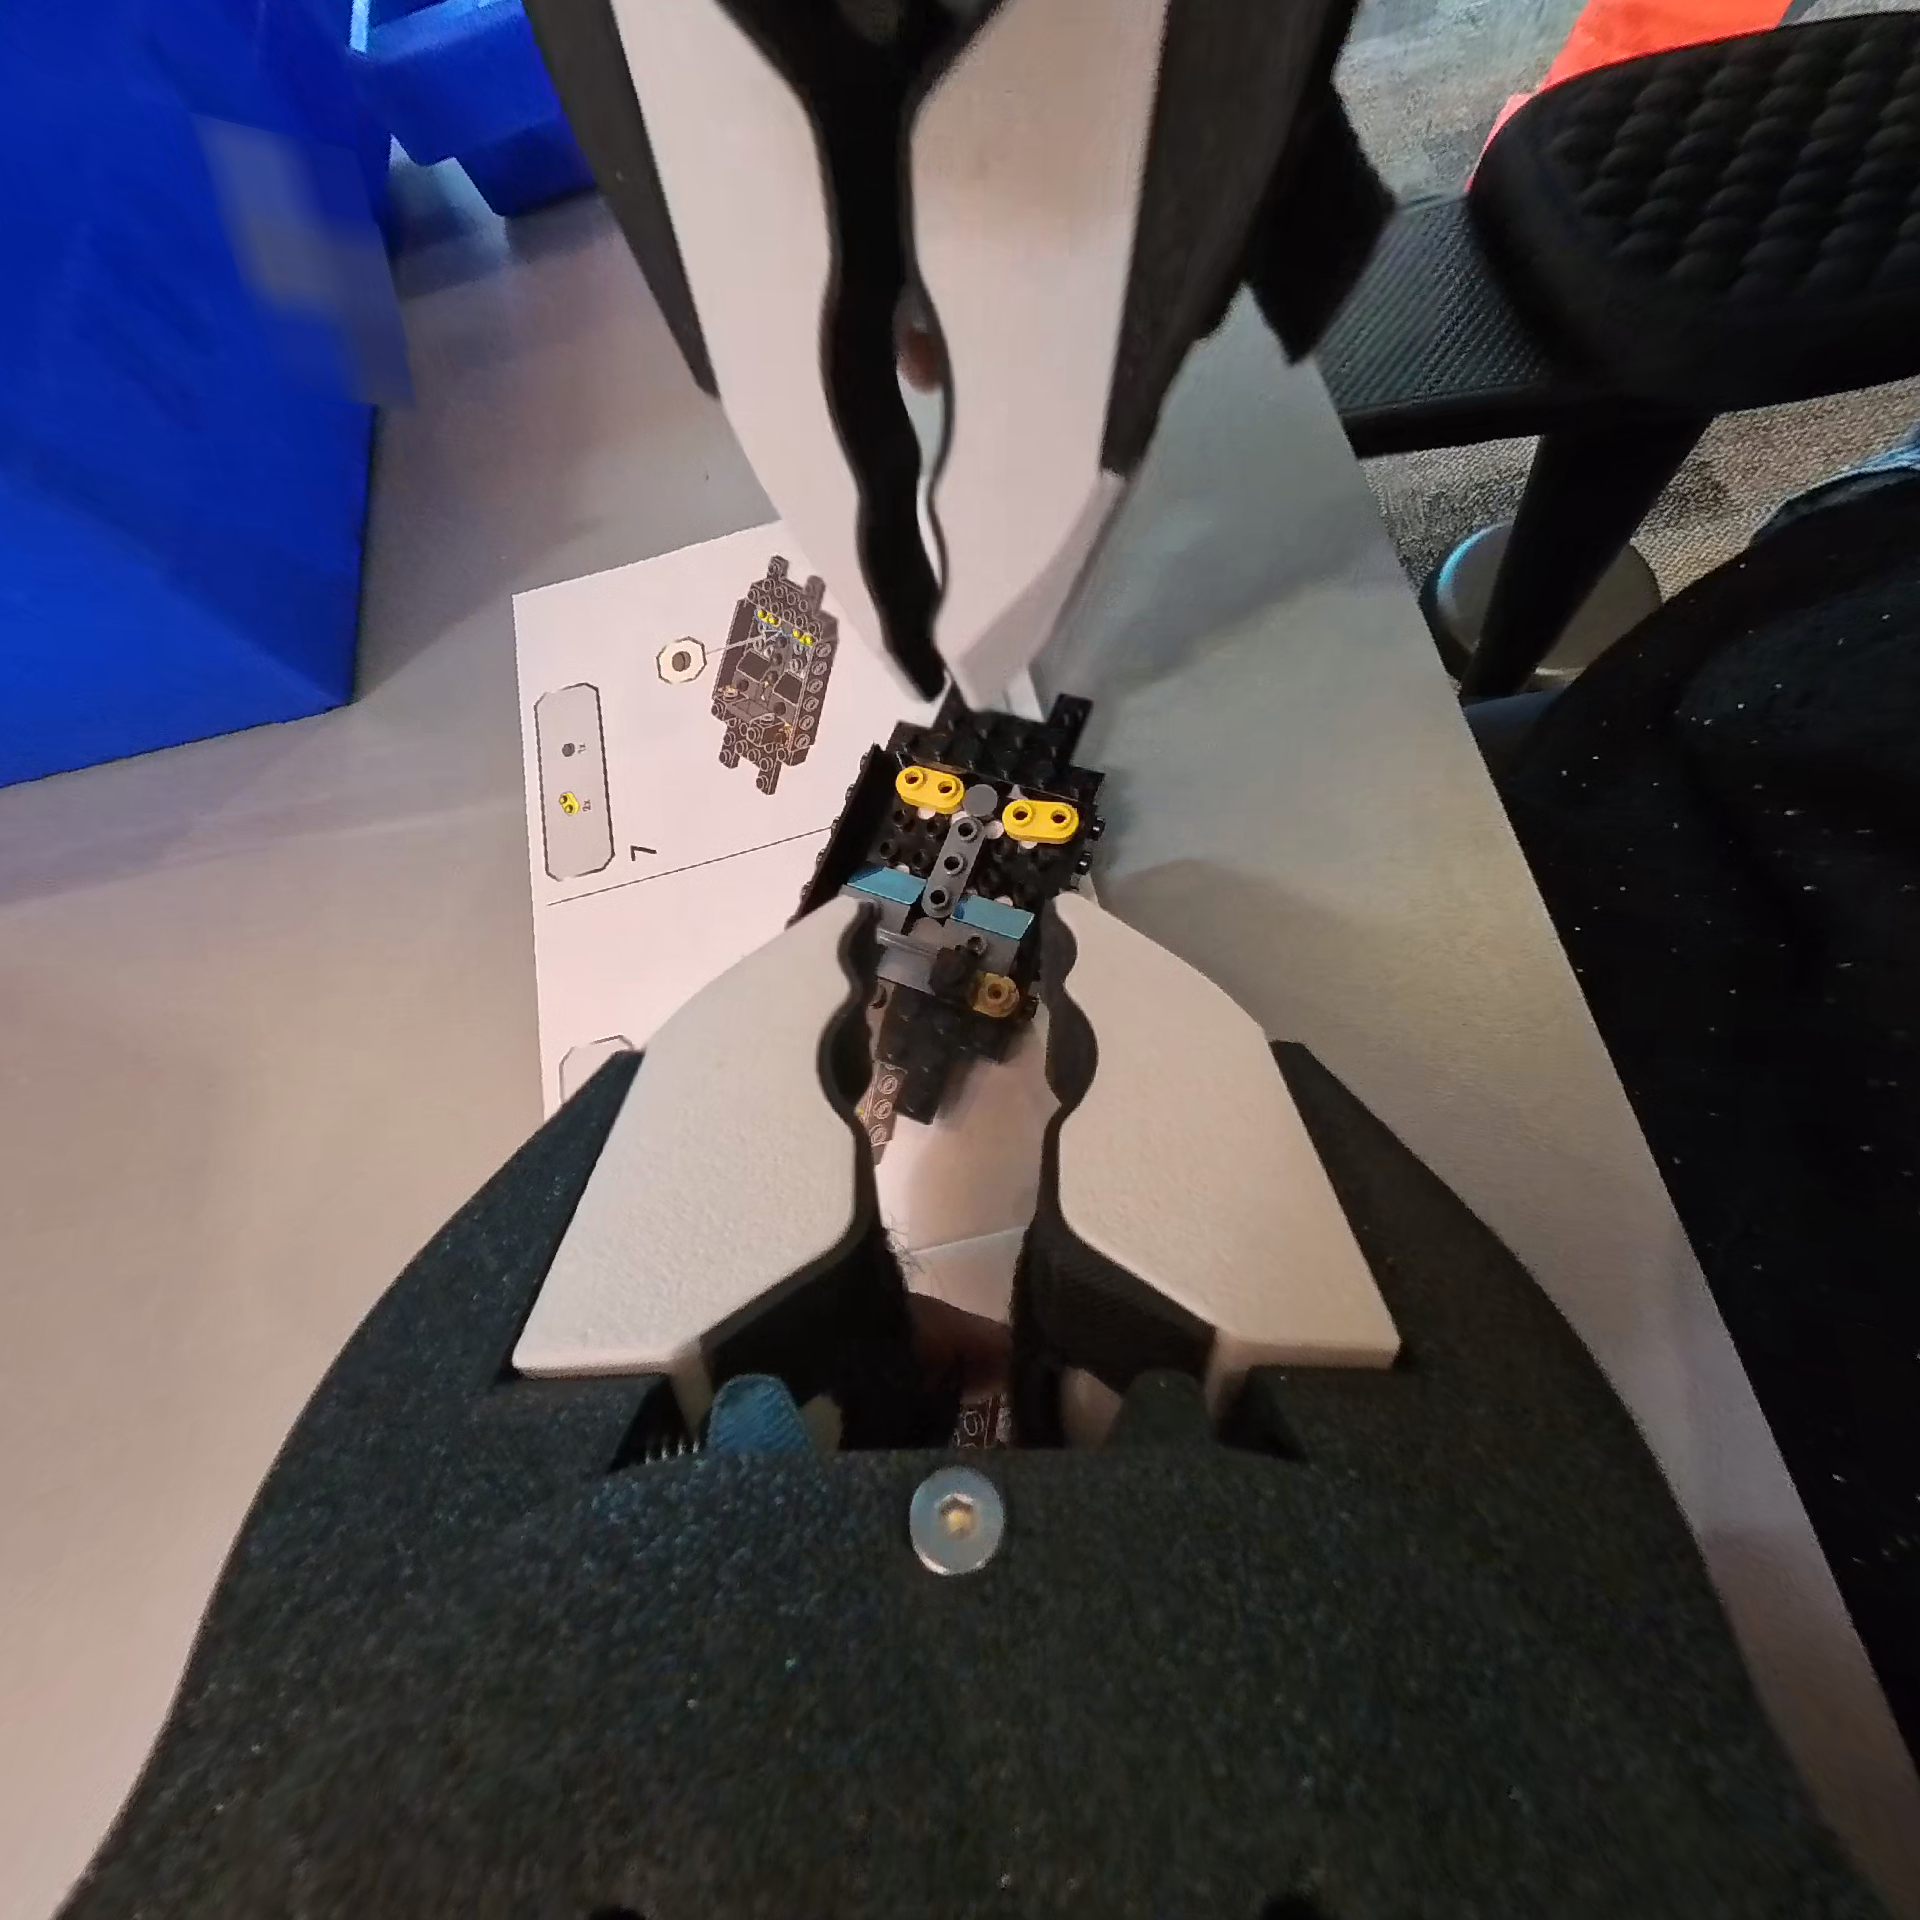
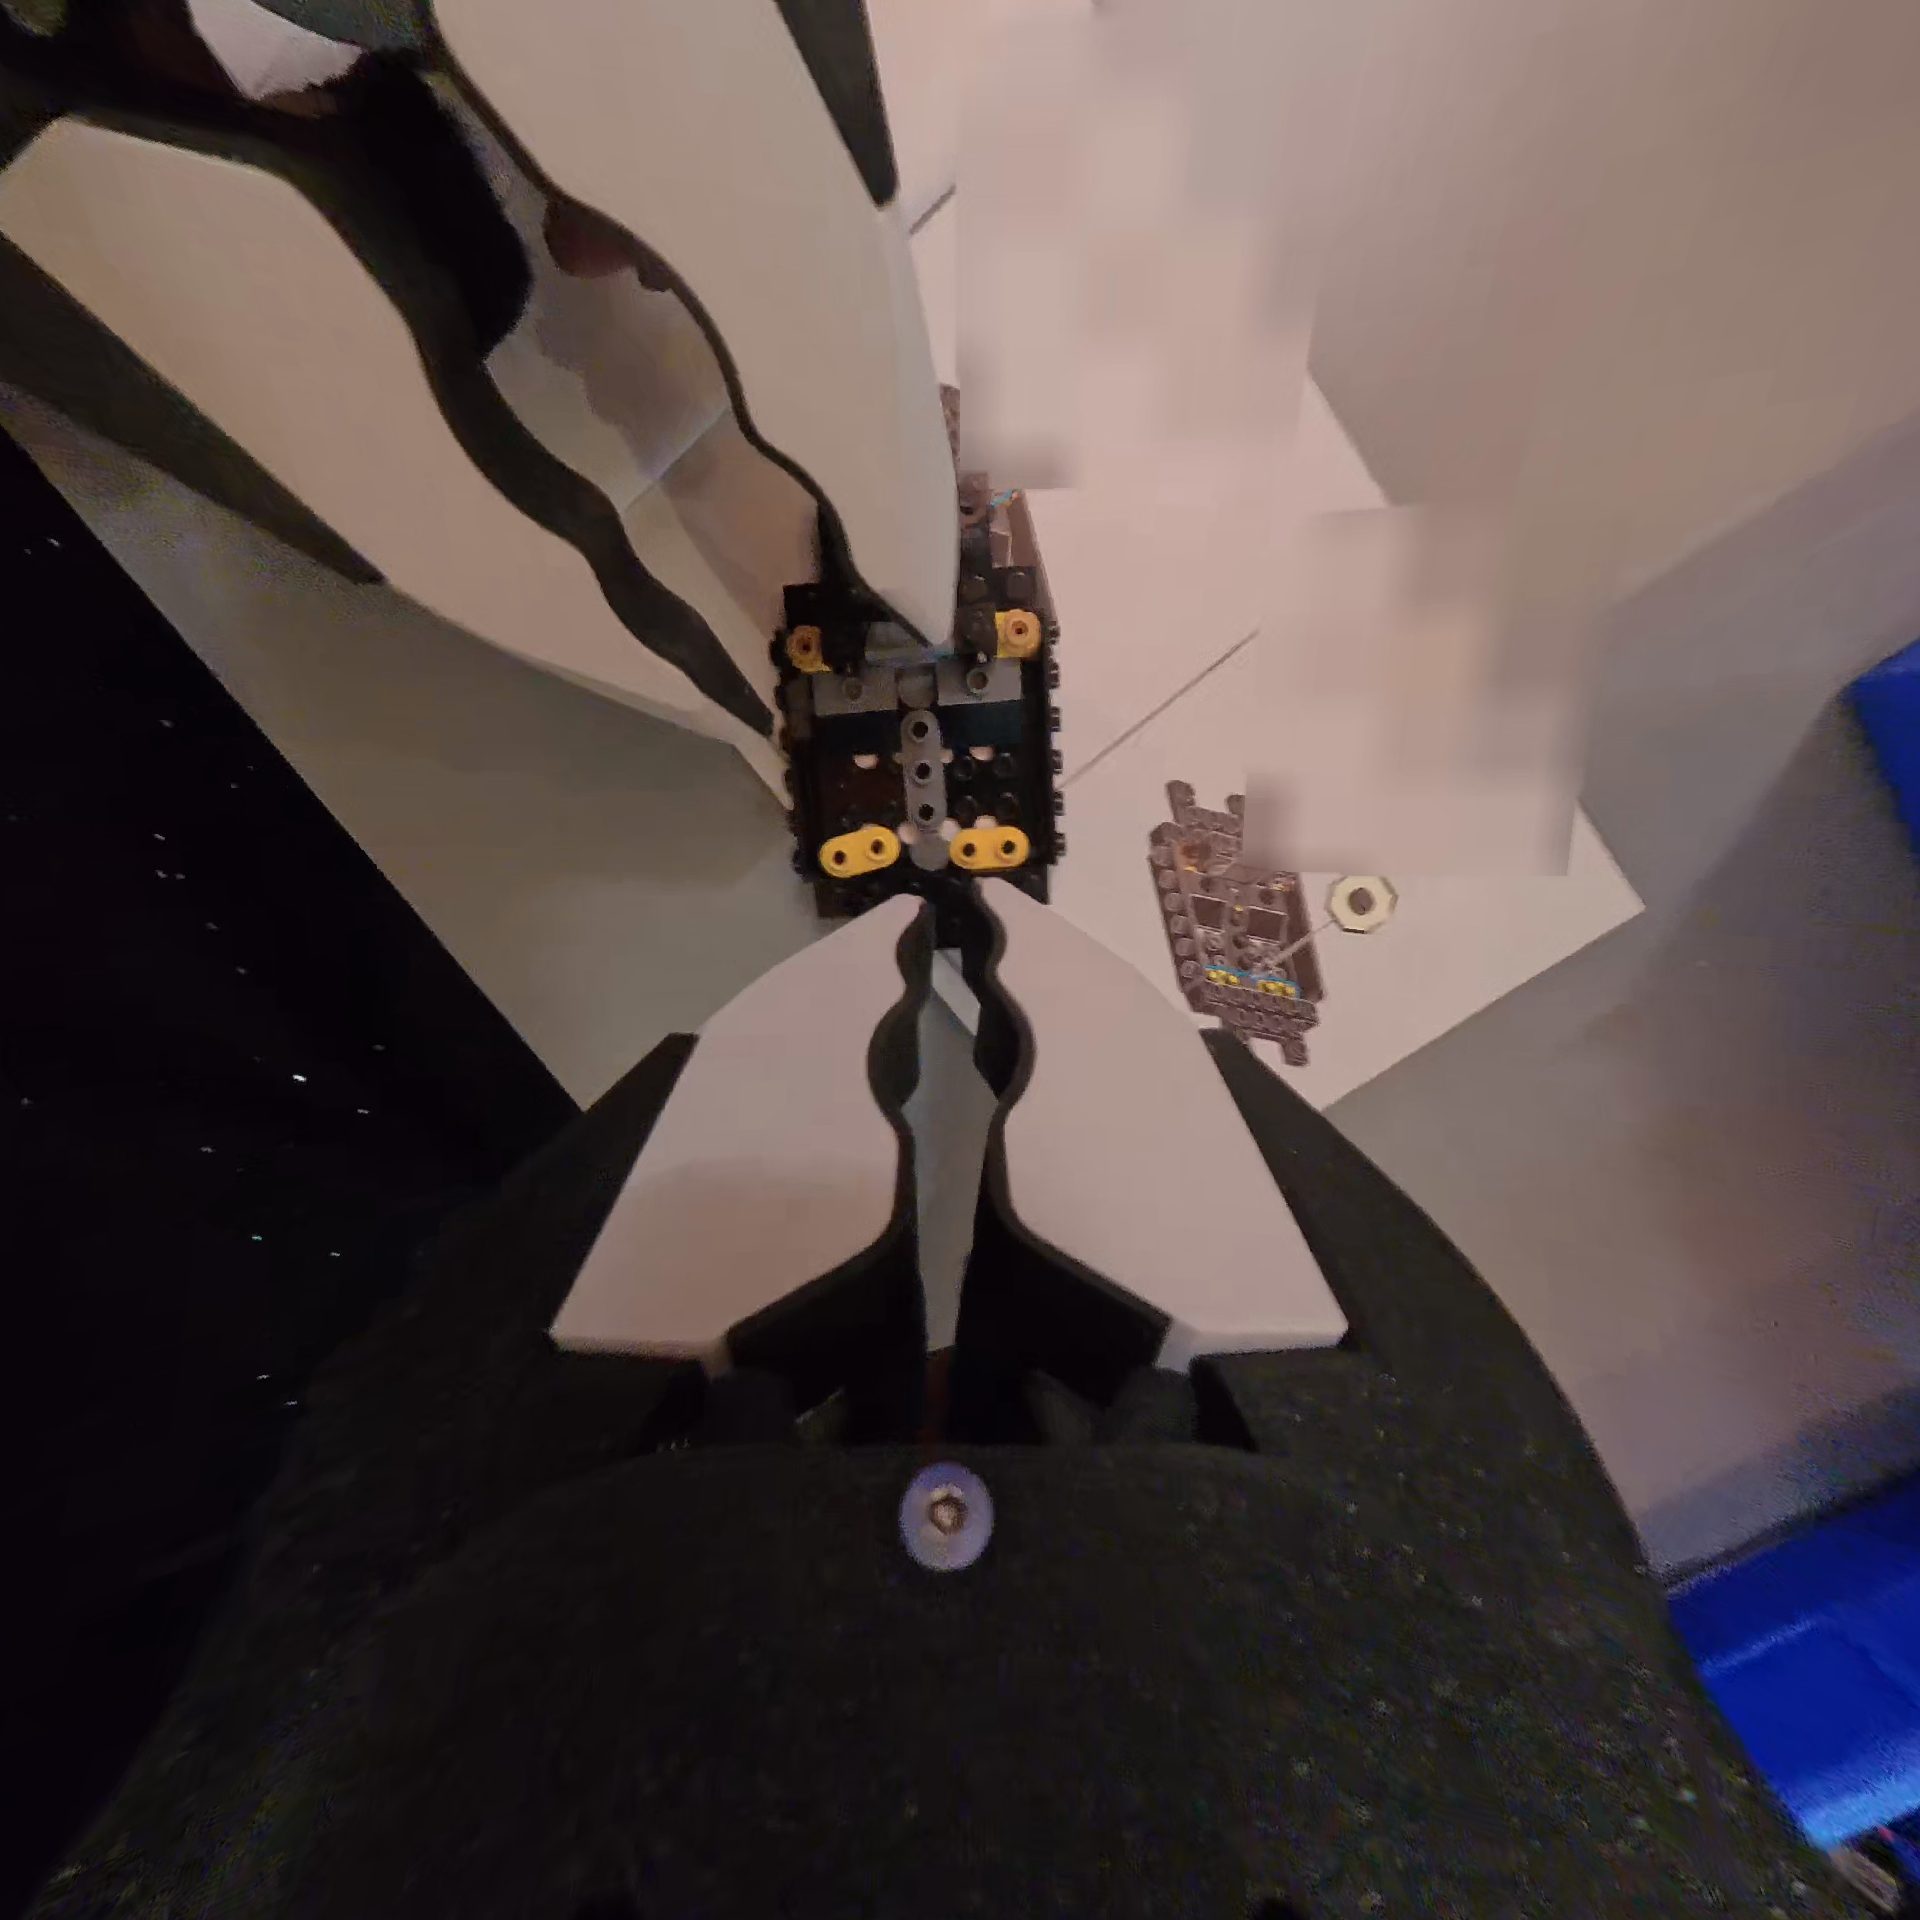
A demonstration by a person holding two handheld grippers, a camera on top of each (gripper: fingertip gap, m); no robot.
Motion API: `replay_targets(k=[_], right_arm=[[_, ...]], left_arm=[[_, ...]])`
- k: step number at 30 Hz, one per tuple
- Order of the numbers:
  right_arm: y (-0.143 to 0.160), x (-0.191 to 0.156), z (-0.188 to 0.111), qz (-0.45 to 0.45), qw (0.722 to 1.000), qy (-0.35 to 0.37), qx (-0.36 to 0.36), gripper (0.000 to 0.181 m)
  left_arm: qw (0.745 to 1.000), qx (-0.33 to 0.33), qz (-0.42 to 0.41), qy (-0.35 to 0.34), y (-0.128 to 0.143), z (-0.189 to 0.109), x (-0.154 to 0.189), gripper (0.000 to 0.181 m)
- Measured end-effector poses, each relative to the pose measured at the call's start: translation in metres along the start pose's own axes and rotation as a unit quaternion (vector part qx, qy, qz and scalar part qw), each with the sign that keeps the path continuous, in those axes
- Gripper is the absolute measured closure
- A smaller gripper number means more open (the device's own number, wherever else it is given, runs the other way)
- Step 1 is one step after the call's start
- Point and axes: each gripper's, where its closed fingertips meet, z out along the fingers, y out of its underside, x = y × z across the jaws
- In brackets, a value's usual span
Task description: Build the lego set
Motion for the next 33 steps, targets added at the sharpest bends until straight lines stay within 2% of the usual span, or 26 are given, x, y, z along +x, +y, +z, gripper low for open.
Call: replay_targets(k=[2,4,5,7,9,14,28,33], right_arm=[[0.005,0.007,-0.002,-0.015,1.0,0.006,0.007,0.178],[0.011,0.004,0.0,-0.041,0.998,-0.026,0.025,0.174],[0.013,0.0,0.001,-0.056,0.996,-0.05,0.044,0.165],[0.017,-0.004,0.006,-0.056,0.993,-0.078,0.071,0.127],[0.023,-0.006,0.012,-0.053,0.992,-0.086,0.076,0.119],[0.018,-0.005,0.021,-0.093,0.989,-0.045,0.103,0.122],[0.014,-0.003,0.024,-0.133,0.983,-0.036,0.121,0.136],[0.014,-0.001,0.021,-0.133,0.983,-0.035,0.126,0.137]], left_arm=[[1.0,0.006,0.006,0.013,-0.002,0.0,0.005,0.157],[0.998,0.029,0.014,0.045,-0.011,-0.001,0.018,0.163],[0.998,0.038,0.013,0.049,-0.014,-0.001,0.02,0.167],[0.999,0.033,0.004,0.042,-0.015,0.003,0.018,0.174],[1.0,0.016,0.003,0.021,-0.014,0.007,0.013,0.18],[0.998,-0.053,0.009,0.028,0.0,0.02,0.013,0.181],[0.995,-0.089,0.012,0.037,-0.001,0.031,0.012,0.181],[0.997,-0.067,0.011,0.029,-0.011,0.022,0.009,0.181]])
